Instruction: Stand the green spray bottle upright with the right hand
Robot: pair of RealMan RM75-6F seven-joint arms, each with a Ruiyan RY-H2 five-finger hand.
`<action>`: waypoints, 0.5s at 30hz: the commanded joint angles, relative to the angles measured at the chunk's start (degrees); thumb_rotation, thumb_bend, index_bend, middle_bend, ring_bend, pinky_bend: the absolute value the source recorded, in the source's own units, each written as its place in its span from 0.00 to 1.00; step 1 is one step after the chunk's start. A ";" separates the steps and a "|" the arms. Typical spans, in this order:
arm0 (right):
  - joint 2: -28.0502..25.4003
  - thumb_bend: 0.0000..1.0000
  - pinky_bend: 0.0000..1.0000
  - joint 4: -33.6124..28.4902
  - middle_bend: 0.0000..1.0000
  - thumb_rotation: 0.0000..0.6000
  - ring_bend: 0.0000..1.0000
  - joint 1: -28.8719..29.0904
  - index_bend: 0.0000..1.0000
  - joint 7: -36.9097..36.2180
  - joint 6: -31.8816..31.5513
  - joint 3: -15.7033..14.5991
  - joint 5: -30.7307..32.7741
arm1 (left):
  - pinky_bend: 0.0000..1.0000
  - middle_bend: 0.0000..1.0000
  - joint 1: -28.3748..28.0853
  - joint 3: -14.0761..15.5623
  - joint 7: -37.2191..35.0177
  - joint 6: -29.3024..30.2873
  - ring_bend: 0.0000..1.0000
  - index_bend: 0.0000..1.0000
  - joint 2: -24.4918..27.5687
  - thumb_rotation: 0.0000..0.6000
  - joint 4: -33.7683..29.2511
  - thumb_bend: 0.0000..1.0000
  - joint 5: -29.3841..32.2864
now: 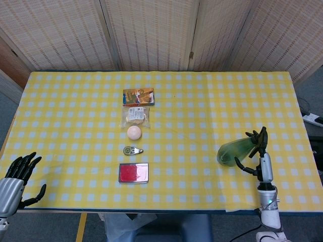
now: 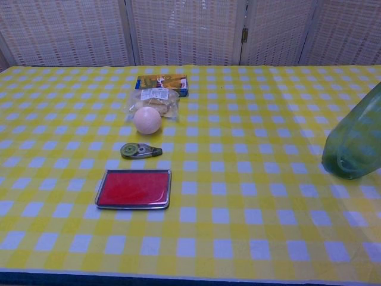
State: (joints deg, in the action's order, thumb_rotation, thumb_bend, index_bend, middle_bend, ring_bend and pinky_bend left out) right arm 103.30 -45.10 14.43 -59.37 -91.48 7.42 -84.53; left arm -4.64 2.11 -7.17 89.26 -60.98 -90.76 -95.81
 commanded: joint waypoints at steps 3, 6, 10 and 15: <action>-3.03 0.31 0.00 -3.79 0.09 1.00 0.18 -1.08 0.00 1.01 0.14 -0.24 -0.50 | 0.00 0.01 0.10 -0.01 0.18 0.22 0.00 0.02 -0.11 0.53 0.07 0.48 -0.10; -4.39 0.31 0.00 -5.55 0.08 1.00 0.14 -1.74 0.00 1.38 -0.10 -0.24 -0.61 | 0.00 0.01 0.14 0.01 0.44 0.29 0.00 0.02 -0.17 0.53 0.06 0.48 -0.19; -6.64 0.31 0.00 -8.36 0.05 1.00 0.13 -2.54 0.00 1.69 0.32 -0.70 -0.91 | 0.00 0.01 0.11 -0.04 0.71 0.13 0.00 0.02 -0.25 0.52 0.05 0.48 -0.03; -10.64 0.31 0.00 -13.73 0.01 1.00 0.09 -3.94 0.00 3.02 -0.50 -1.49 -1.96 | 0.00 0.01 0.00 -0.12 1.09 -0.08 0.00 0.03 -0.41 0.52 0.17 0.48 0.06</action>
State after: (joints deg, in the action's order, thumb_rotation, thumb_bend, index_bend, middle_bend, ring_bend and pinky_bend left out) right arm 94.12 -57.14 11.22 -57.04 -91.50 6.35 -85.94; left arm -4.63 1.99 -6.09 89.18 -61.39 -90.60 -95.76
